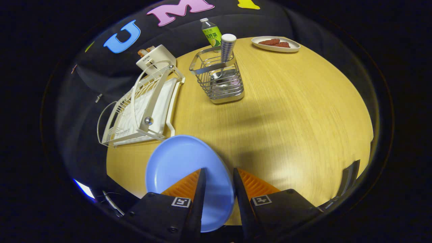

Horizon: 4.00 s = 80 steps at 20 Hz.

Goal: Take the plate from the dish rack, then take the spoon from the basket and place it into the plate.

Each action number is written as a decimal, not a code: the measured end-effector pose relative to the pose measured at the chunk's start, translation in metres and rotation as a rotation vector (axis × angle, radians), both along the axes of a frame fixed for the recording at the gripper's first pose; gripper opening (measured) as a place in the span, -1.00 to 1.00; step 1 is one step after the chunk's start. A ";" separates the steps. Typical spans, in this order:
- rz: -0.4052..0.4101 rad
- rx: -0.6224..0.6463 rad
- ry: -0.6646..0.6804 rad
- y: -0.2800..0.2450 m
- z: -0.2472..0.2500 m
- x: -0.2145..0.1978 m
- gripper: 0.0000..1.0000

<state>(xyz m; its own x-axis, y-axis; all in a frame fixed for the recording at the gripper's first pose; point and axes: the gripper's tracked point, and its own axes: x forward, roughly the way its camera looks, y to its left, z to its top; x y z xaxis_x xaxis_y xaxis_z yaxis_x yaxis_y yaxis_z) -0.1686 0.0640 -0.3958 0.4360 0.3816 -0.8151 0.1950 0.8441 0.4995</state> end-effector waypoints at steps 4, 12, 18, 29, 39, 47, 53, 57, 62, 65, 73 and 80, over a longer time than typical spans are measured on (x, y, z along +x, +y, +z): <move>-0.031 -0.029 -0.043 -0.018 0.015 0.013 0.33; -0.008 -0.240 -0.347 -0.089 0.106 0.075 0.55; 0.123 -0.268 -0.358 -0.084 0.097 0.115 0.43; 0.228 -0.269 -0.314 -0.070 0.059 0.141 -0.57; 0.189 -0.287 -0.373 -0.080 0.092 0.141 -0.76; 0.134 -0.240 -0.458 -0.084 0.172 0.105 -0.75; 0.194 -0.157 -0.433 -0.060 0.200 0.040 -0.76; 0.270 -0.095 -0.391 -0.024 0.191 -0.002 -0.75; 0.357 -0.067 -0.339 0.021 0.147 -0.029 -0.75; 0.376 -0.063 -0.347 0.038 0.133 -0.025 -0.75; 0.461 -0.034 -0.297 0.053 0.100 -0.045 -0.76; 0.513 -0.084 -0.217 0.050 0.067 -0.059 -0.72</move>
<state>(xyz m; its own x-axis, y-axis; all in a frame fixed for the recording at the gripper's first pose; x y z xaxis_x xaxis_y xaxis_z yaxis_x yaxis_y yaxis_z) -0.2271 0.1139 -0.3284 0.3728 0.5268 -0.7639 -0.3509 0.8421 0.4095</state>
